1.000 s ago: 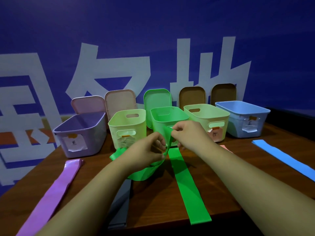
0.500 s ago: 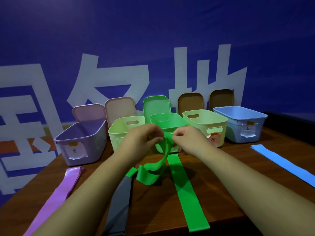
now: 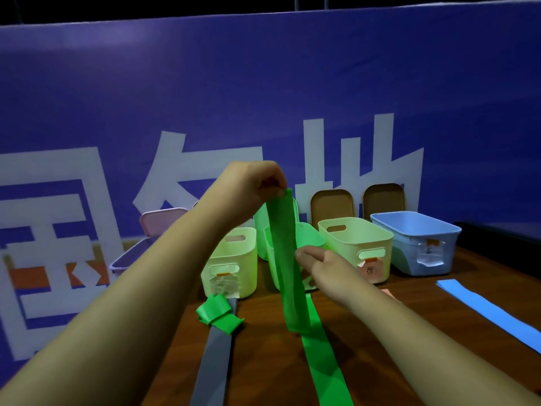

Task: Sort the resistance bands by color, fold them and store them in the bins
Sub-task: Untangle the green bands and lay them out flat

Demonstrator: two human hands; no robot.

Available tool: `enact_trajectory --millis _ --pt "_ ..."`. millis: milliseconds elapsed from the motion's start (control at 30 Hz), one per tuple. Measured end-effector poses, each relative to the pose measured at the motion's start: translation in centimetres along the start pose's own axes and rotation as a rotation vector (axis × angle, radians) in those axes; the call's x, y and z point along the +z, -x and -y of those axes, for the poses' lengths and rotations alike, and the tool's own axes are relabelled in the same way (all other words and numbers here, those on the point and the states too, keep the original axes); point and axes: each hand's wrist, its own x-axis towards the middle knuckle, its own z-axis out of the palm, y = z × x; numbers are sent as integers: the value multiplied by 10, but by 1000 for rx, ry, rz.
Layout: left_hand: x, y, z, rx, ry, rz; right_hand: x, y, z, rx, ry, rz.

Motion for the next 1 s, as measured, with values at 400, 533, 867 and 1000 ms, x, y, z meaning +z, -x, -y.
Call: enact_trajectory --millis 400,533,867,1000 --pt "-8 -16 -12 -103 126 -50 1 32 -7 52 -175 80" --pt "-4 -17 -11 -127 159 -44 8 40 -14 29 -88 118" --pt "2 -15 -8 -230 185 -47 19 42 -25 101 -9 167" --pt "14 -16 0 -300 181 -48 14 51 -28 78 9 193"
